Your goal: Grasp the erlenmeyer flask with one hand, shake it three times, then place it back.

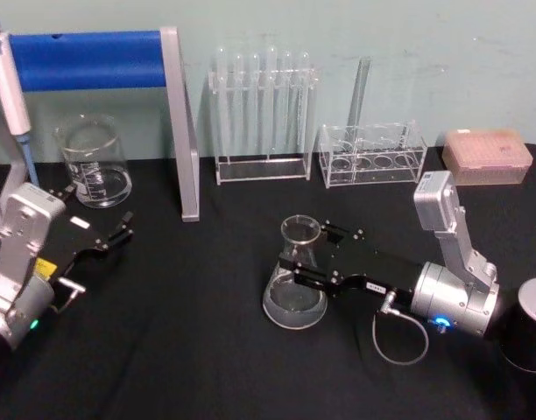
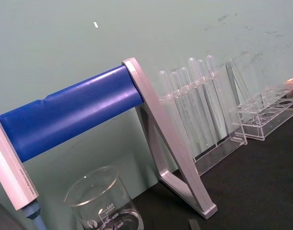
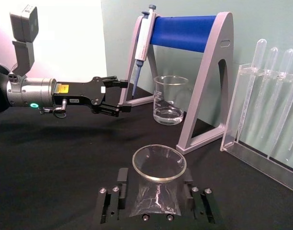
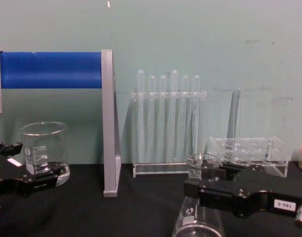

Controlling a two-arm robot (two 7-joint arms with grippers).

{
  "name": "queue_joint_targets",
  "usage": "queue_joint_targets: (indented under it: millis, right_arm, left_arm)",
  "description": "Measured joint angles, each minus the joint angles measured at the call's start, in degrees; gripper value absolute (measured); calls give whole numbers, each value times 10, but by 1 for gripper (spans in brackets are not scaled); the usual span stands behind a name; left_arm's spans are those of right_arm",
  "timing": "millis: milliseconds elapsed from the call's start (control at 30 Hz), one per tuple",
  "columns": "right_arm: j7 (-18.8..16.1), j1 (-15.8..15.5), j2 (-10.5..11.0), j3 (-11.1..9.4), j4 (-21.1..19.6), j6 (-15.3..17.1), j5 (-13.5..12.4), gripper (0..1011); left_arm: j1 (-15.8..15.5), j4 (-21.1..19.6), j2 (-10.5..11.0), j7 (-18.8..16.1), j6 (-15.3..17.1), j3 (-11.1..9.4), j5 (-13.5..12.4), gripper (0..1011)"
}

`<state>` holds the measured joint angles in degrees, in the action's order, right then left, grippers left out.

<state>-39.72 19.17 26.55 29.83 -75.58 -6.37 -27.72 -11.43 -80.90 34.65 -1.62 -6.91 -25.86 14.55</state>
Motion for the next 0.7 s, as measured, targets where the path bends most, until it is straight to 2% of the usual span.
queue_joint_targets:
  millis: [67, 100, 167, 200, 300, 700]
  right_arm:
    - [0, 0, 0, 0, 0, 0, 0, 656]
    - [0, 0, 0, 0, 0, 0, 0, 596]
    - [0, 0, 0, 0, 0, 0, 0, 565]
    - [0, 0, 0, 0, 0, 0, 0, 496]
    - [0, 0, 0, 0, 0, 0, 0, 448]
    - [-1, 0, 0, 0, 0, 0, -1, 448]
  left_arm:
    - [0, 0, 0, 0, 0, 0, 0, 1001]
    - [0, 0, 0, 0, 0, 0, 0, 1001]
    - [0, 0, 0, 0, 0, 0, 0, 1001]
    - [0, 0, 0, 0, 0, 0, 0, 1001]
    - [0, 0, 0, 0, 0, 0, 0, 1001]
    - [0, 0, 0, 0, 0, 0, 0, 1001]
